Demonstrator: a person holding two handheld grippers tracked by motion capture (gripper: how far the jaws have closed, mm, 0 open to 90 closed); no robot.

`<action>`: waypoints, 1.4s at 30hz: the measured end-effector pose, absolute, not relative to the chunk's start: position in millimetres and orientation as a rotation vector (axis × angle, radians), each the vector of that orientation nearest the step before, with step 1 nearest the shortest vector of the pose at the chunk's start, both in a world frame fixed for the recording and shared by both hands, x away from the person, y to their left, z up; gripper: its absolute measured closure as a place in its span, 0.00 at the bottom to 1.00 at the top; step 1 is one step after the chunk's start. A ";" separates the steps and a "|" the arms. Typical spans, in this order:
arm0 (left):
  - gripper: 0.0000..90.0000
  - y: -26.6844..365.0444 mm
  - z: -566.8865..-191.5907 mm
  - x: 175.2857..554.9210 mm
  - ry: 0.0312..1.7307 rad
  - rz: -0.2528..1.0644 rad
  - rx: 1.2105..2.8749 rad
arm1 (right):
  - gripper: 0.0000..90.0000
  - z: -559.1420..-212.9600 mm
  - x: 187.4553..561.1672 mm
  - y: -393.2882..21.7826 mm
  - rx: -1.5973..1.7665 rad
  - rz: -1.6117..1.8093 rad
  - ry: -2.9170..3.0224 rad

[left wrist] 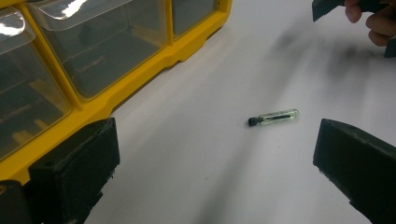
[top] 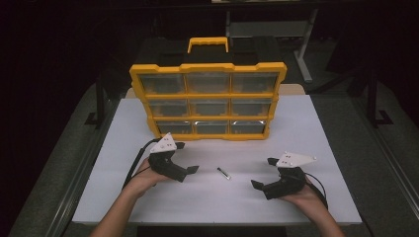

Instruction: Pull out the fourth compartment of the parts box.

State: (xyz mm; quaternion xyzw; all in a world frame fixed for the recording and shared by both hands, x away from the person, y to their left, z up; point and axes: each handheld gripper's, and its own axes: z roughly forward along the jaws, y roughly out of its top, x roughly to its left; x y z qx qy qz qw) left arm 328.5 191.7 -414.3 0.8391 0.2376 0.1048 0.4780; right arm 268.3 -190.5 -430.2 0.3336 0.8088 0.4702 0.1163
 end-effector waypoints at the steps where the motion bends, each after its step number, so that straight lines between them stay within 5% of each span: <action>1: 0.01 191.3 -414.5 328.8 0.585 0.252 2.043 | 0.01 -430.2 268.3 -190.5 0.979 1.377 2.369; 42: 0.01 166.9 -412.5 343.3 0.548 0.230 2.027 | 0.01 -432.3 269.2 -189.0 0.978 1.369 2.380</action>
